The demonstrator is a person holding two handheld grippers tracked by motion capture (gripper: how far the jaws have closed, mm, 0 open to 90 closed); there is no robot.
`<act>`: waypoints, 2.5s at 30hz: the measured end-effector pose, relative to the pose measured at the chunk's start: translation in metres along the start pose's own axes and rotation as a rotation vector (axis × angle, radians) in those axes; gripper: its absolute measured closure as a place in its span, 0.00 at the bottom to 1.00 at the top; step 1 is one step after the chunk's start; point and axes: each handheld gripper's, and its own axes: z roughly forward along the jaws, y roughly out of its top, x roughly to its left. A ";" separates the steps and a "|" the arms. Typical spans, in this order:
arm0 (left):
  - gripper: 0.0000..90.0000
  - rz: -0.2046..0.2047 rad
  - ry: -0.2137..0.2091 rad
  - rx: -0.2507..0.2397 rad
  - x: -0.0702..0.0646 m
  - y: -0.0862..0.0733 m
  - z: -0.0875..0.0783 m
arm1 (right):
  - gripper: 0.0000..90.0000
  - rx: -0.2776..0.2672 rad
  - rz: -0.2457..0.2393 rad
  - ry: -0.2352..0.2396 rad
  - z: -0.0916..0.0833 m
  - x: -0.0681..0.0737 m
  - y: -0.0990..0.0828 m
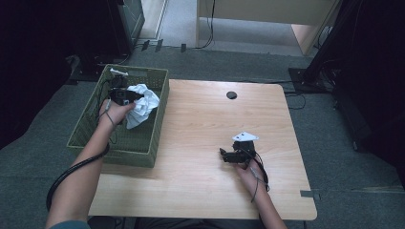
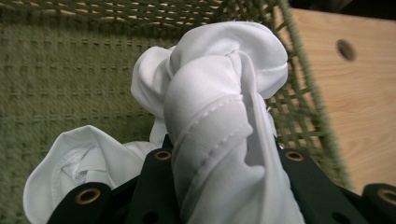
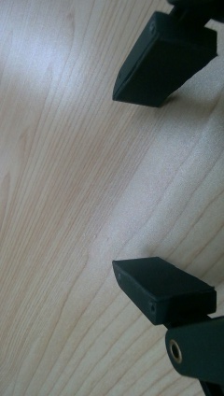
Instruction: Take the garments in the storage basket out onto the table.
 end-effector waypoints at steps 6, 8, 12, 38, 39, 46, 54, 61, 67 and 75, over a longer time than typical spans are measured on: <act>0.80 -0.018 -0.019 -0.021 -0.006 -0.003 -0.011 | 0.18 0.000 0.000 0.000 0.000 0.000 0.000; 0.80 -0.017 -0.017 -0.021 -0.009 -0.004 -0.013 | 0.18 0.000 0.000 0.000 0.000 0.000 0.000; 0.80 -0.017 -0.022 -0.016 -0.014 -0.004 -0.018 | 0.18 0.000 0.001 0.000 0.000 0.000 0.000; 0.80 -0.036 -0.077 -0.060 -0.045 -0.009 -0.049 | 0.18 -0.001 0.000 0.000 0.000 0.000 0.000; 0.80 -0.039 -0.083 -0.058 -0.046 -0.009 -0.051 | 0.18 -0.001 0.000 0.000 0.000 0.000 0.000; 0.80 -0.012 -0.094 -0.054 -0.059 -0.012 -0.059 | 0.18 -0.001 -0.001 -0.001 0.000 0.000 0.000; 0.80 0.003 -0.093 -0.043 -0.070 -0.018 -0.063 | 0.18 -0.001 0.000 -0.001 0.000 0.000 0.000; 0.79 0.018 -0.116 -0.051 -0.080 -0.024 -0.064 | 0.18 -0.001 0.000 -0.001 0.000 0.000 0.000; 0.79 0.047 -0.117 -0.045 -0.092 -0.029 -0.063 | 0.18 -0.002 0.000 0.000 0.000 0.000 0.000; 0.79 0.062 -0.117 -0.043 -0.103 -0.036 -0.061 | 0.18 -0.001 0.001 -0.001 0.000 0.000 0.000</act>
